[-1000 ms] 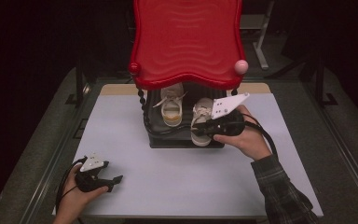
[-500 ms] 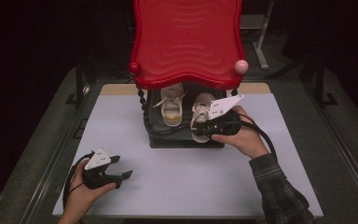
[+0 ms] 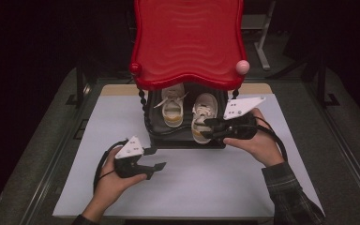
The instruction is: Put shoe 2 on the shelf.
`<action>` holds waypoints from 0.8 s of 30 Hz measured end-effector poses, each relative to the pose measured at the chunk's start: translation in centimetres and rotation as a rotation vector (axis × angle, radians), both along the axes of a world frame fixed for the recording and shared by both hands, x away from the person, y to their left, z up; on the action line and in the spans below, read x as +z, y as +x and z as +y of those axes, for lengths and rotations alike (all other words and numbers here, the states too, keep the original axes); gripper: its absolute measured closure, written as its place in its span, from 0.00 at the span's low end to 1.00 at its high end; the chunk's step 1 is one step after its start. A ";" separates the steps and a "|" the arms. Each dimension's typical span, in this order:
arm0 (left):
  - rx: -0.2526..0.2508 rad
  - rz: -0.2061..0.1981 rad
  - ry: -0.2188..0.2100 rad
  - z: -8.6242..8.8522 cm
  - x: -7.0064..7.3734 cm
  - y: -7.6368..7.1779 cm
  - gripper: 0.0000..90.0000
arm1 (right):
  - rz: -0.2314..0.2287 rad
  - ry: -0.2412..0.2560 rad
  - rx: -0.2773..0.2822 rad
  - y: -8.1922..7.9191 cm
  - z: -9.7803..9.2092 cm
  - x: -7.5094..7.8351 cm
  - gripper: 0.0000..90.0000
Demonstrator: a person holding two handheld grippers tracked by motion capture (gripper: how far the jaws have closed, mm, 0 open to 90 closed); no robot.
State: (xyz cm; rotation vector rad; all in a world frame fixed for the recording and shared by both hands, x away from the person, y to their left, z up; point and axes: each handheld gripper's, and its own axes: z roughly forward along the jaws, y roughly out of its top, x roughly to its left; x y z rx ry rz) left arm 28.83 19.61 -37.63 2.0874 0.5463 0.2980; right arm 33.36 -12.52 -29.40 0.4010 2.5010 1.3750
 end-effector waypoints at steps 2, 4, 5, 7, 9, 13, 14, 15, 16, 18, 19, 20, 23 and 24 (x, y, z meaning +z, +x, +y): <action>-0.024 -0.011 -0.005 -1.4 0.2 0.4 0.45 | 0.001 0.013 -0.012 -0.5 -0.7 -0.1 0.63; -0.038 -0.021 -0.004 -2.5 0.4 0.8 0.48 | 0.006 0.023 -0.025 -0.8 -1.3 -0.3 0.63; -0.043 -0.027 -0.005 -3.0 0.4 1.0 0.49 | 0.007 0.030 -0.034 -1.0 -1.7 -0.5 0.64; -0.049 -0.036 -0.012 -3.9 0.6 1.5 0.52 | 0.014 0.042 -0.057 -1.2 -2.4 -1.0 0.66; -0.048 -0.048 -0.019 -4.6 0.7 2.0 0.55 | 0.023 0.058 -0.077 -1.4 -3.0 -1.7 0.70; -0.041 -0.080 -0.016 -5.7 1.0 3.0 0.63 | 0.064 0.047 -0.095 -1.3 -3.6 -3.5 0.78; -0.043 -0.086 -0.008 -5.9 1.1 3.3 0.65 | 0.072 0.041 -0.095 -1.2 -3.5 -3.8 0.80; -0.040 -0.086 -0.012 -6.0 1.1 3.4 0.66 | 0.078 0.037 -0.096 -1.2 -3.4 -4.2 0.82; -0.039 -0.089 -0.016 -6.2 1.1 3.6 0.68 | 0.087 0.035 -0.095 -1.1 -3.4 -4.5 0.84; -0.040 -0.097 -0.011 -6.5 1.1 3.9 0.76 | 0.104 0.020 -0.089 -0.9 -3.1 -5.2 0.93; -0.043 -0.098 -0.007 -6.6 1.1 4.0 0.81 | 0.108 0.017 -0.084 -0.7 -3.0 -5.4 0.97; -0.049 -0.094 -0.002 -6.7 1.0 4.1 0.85 | 0.115 0.013 -0.081 -0.7 -2.9 -5.6 0.99; -0.062 -0.088 0.017 -7.0 0.8 4.4 0.94 | 0.130 0.004 -0.062 -0.6 -2.5 -5.8 1.00; -0.065 -0.086 0.016 -7.2 0.7 4.4 0.96 | 0.134 -0.002 -0.060 -0.6 -2.3 -5.9 1.00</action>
